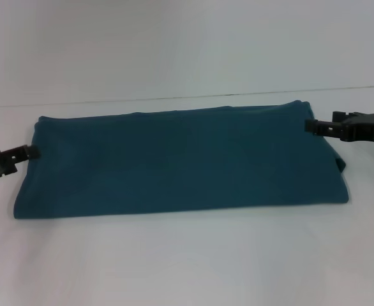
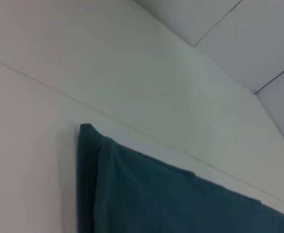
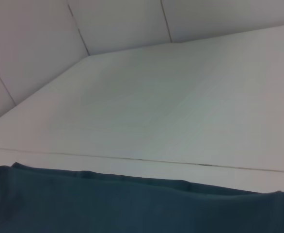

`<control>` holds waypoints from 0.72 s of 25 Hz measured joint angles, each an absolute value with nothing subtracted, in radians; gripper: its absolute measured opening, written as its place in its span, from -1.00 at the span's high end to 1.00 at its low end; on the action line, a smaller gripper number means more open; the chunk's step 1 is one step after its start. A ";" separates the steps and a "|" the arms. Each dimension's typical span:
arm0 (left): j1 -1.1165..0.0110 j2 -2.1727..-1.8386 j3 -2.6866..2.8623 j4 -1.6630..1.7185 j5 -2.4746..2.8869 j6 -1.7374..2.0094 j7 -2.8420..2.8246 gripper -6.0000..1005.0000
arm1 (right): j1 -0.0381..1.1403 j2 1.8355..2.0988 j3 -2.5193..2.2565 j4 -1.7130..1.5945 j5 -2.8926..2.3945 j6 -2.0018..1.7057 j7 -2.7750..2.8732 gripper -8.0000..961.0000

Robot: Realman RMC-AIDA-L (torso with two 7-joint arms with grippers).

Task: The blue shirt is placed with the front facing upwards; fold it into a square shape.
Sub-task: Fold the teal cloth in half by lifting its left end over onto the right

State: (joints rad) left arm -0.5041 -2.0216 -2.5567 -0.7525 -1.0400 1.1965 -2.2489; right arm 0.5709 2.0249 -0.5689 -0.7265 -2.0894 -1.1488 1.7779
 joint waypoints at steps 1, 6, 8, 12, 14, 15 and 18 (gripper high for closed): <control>-0.505 -2.022 -2.556 -0.752 -1.035 1.196 -2.249 -0.64 | 0.573 2.025 -0.570 -0.727 -2.089 -1.148 1.778 -0.94; -0.510 -2.029 -2.555 -0.753 -0.993 1.182 -2.249 -0.64 | 0.577 2.033 -0.570 -0.723 -2.089 -1.131 1.774 -0.94; -0.511 -2.035 -2.554 -0.752 -0.974 1.173 -2.249 -0.64 | 0.577 2.037 -0.571 -0.722 -2.089 -1.118 1.772 -0.94; -0.511 -2.042 -2.552 -0.753 -0.922 1.152 -2.254 -0.64 | 0.578 2.044 -0.586 -0.718 -2.089 -1.096 1.771 -0.94; -0.510 -2.044 -2.552 -0.753 -0.902 1.145 -2.258 -0.64 | 0.578 2.046 -0.596 -0.718 -2.089 -1.085 1.770 -0.94; -0.509 -2.045 -2.552 -0.753 -0.894 1.142 -2.260 -0.64 | 0.578 2.047 -0.600 -0.718 -2.089 -1.081 1.770 -0.94; -0.503 -2.046 -2.554 -0.753 -0.889 1.130 -2.260 -0.64 | 0.578 2.048 -0.606 -0.716 -2.089 -1.072 1.770 -0.94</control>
State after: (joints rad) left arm -0.5030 -2.0460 -2.5540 -0.7532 -0.8887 1.1303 -2.2602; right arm 0.5783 2.0484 -0.6060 -0.7163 -2.0892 -1.0719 1.7702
